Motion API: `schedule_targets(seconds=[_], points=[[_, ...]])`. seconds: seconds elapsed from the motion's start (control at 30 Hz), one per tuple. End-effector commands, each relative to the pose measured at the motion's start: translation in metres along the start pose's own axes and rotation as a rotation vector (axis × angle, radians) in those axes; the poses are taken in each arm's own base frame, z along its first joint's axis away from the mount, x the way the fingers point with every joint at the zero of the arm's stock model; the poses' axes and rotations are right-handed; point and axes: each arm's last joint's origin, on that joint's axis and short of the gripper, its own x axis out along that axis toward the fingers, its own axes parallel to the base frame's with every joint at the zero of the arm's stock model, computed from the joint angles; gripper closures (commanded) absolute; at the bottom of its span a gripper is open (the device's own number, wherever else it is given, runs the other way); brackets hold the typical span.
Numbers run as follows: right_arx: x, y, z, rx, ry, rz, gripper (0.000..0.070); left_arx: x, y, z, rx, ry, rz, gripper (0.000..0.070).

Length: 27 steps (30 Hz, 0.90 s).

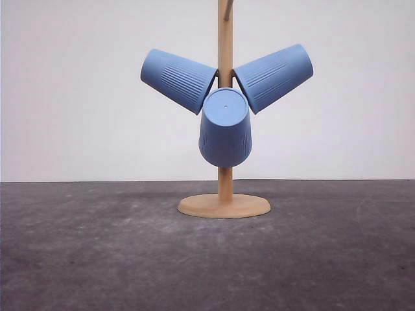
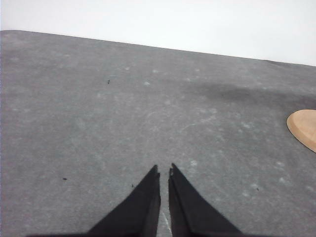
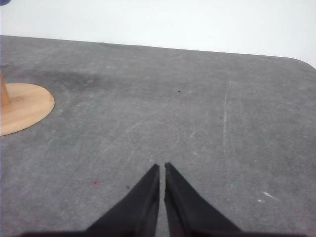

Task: Place three cups

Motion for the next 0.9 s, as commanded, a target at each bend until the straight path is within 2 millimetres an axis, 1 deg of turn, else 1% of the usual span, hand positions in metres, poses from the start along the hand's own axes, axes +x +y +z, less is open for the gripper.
schedule_targets(seconds=[0.0, 0.87], points=[[0.0003, -0.0002, 0.0001, -0.007, -0.010, -0.002, 0.0682, 0.0014, 0.0007, -0.0049, 0.013, 0.017, 0.005, 0.0689], [0.0003, -0.0002, 0.0001, -0.007, -0.010, -0.002, 0.0682, 0.0014, 0.0007, -0.0049, 0.013, 0.017, 0.005, 0.0689]])
